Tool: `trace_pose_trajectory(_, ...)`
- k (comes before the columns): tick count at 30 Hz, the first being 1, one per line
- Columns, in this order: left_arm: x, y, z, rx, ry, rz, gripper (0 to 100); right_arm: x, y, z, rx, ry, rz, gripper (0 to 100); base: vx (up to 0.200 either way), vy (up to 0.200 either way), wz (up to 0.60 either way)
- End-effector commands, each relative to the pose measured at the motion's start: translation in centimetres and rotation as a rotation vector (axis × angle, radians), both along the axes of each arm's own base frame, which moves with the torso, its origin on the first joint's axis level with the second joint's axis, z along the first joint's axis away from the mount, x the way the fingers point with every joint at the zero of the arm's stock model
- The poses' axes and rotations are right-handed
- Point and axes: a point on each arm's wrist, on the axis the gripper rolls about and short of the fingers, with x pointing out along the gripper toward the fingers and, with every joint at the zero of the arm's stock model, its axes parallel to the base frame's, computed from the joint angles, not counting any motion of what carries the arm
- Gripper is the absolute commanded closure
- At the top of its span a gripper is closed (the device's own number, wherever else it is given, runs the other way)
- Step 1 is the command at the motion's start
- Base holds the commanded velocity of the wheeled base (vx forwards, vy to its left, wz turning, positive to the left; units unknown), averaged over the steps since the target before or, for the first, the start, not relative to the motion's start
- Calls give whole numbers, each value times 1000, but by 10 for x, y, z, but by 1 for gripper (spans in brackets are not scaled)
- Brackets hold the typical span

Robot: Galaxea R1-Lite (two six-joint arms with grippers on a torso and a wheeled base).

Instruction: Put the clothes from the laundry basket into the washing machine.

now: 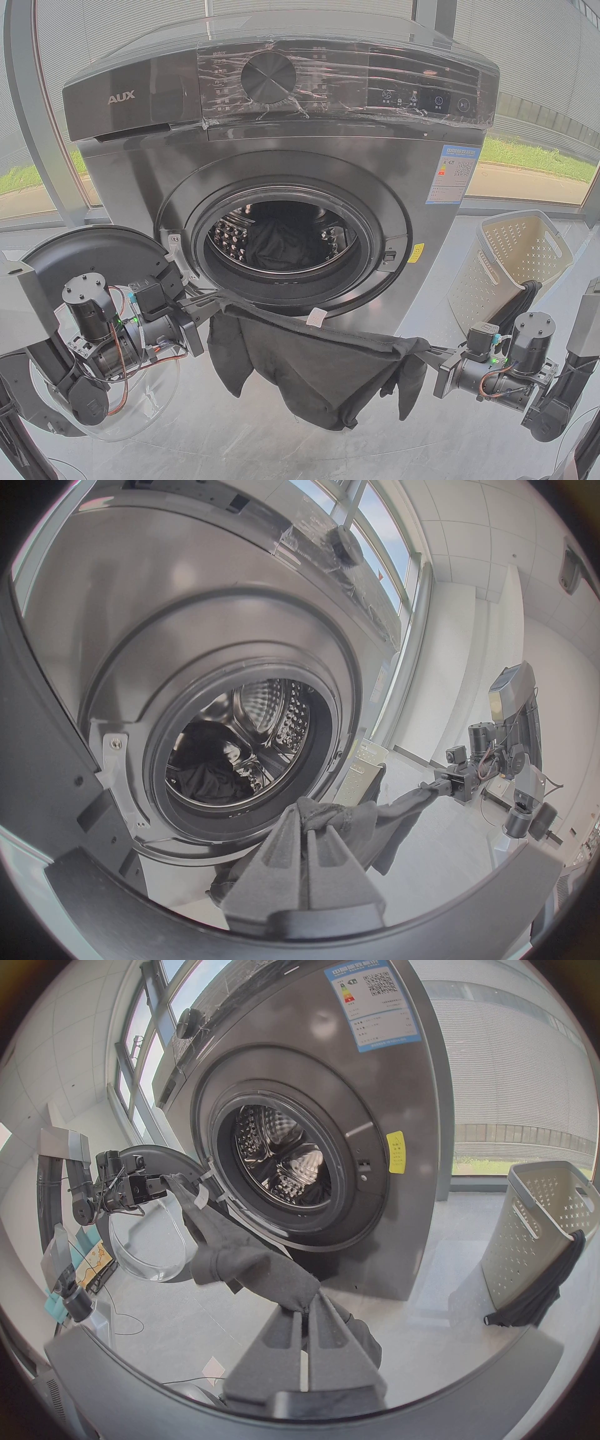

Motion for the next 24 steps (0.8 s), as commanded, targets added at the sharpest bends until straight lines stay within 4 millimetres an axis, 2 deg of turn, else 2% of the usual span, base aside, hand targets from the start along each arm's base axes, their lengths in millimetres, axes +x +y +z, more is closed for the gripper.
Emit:
trace_pose_trajectory(1, -5, 1, 12, -13, -42, 1, 100, 4, 10, 5, 22, -32, 25, 100, 0, 0, 0)
trace_pose_trajectory(9, -4, 3, 13, -11, -54, 5, 100, 19, 23, 22, 80, -118, -34, 100, 0, 0, 0)
trace_pose_trajectory(18, -7, 12, 29, -30, -106, 36, 100, 21, 29, 32, 114, -159, -33, 100, 0, 0, 0)
trace_pose_trajectory(24, -8, 14, 31, -31, -114, 42, 100, 24, 34, 42, 142, -200, -25, 100, 0, 0, 0)
